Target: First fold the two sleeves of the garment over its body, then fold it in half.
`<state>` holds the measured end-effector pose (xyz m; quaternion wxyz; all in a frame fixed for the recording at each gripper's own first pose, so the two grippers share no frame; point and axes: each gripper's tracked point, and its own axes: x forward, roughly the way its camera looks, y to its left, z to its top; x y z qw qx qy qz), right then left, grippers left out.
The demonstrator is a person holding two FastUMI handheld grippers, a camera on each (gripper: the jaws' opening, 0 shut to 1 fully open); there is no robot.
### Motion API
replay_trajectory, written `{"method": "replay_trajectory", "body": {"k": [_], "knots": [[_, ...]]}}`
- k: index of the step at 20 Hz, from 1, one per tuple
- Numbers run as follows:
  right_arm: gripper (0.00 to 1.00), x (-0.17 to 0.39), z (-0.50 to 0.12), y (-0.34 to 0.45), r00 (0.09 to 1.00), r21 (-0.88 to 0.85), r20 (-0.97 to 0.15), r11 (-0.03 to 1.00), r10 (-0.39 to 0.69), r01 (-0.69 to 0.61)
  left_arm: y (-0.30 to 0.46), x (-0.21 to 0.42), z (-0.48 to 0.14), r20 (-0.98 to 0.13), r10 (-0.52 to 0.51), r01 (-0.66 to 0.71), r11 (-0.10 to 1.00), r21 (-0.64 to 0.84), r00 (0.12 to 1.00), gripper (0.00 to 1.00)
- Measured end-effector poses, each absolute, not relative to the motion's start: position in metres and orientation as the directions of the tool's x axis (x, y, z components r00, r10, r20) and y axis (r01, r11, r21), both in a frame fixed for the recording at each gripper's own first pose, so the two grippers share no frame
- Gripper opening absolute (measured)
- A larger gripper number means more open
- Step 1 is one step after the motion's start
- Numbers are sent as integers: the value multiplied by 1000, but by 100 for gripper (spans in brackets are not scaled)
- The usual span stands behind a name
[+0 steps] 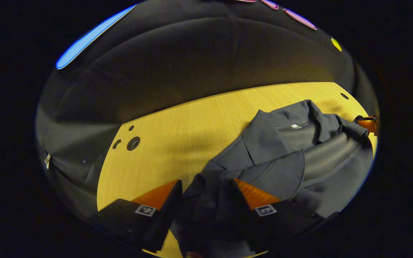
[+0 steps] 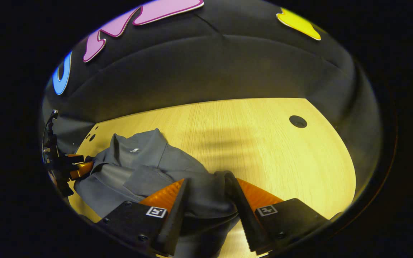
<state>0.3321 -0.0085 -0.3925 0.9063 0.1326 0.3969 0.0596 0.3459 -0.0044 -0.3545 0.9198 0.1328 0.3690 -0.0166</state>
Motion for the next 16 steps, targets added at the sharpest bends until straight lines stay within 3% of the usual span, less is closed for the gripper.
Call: {"method": "replay_trajectory", "body": {"k": [1, 2, 8, 16], "knots": [[92, 332, -386, -11, 687, 284, -697, 959, 208, -2, -3, 346, -356, -678, 64, 128, 965, 229, 733, 89], [85, 330, -380, -12, 693, 283, -691, 959, 206, -3, -5, 340, -347, -673, 62, 130, 964, 230, 737, 98], [91, 318, -322, -14, 756, 289, -622, 957, 201, -17, -12, 315, -298, -606, 19, 125, 973, 194, 795, 98], [95, 274, -227, -14, 851, 258, -475, 960, 222, -106, -30, 259, -196, -416, -76, 134, 985, 112, 906, 98]]}}
